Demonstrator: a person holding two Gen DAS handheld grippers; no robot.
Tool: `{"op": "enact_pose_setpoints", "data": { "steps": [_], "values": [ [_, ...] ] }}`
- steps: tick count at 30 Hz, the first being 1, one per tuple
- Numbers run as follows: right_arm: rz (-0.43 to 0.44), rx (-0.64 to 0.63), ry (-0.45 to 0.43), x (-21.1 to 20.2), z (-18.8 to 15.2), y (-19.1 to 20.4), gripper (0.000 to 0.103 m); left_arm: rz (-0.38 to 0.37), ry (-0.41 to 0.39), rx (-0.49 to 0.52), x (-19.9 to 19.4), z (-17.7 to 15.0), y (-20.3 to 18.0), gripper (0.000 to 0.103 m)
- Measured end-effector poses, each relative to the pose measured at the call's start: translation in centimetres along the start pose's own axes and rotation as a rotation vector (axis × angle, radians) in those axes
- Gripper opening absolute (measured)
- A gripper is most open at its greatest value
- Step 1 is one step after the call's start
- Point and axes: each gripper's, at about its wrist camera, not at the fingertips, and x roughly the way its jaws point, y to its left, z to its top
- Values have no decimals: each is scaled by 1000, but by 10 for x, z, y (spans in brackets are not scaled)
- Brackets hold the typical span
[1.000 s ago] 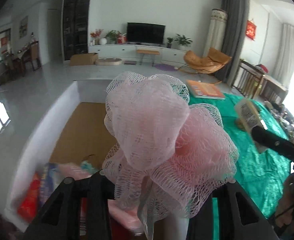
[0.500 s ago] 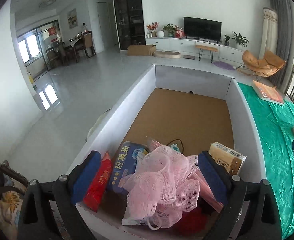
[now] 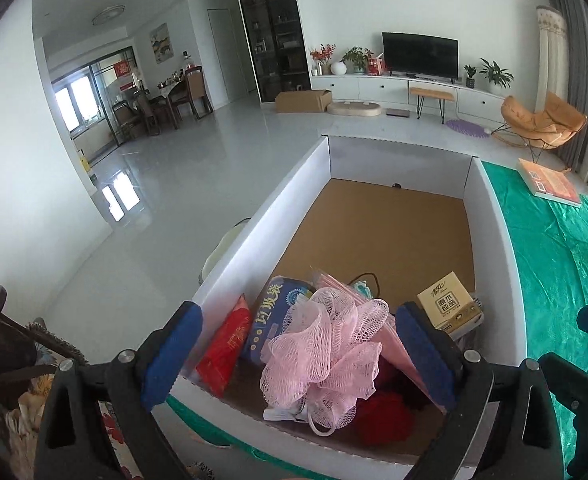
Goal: Organize soft objects
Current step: 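Lower yellow tissue pack into the white box and open the right tool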
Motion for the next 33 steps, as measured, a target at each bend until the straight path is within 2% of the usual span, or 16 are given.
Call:
{"op": "enact_pose_setpoints", "data": {
  "steps": [5, 26, 29, 33],
  "values": [
    [-25, 1, 38, -4, 1, 3, 78, -11, 0, -4, -2, -2, 1, 97],
    [-53, -50, 39, -9, -2, 21, 78, -41, -27, -18, -16, 1, 4, 97],
    [-52, -49, 37, -10, -1, 22, 78, -21, -37, -40, -18, 0, 8, 97],
    [-48, -52, 32, -12, 0, 24, 78, 16, -61, -47, -22, -1, 11, 103]
  ]
}}
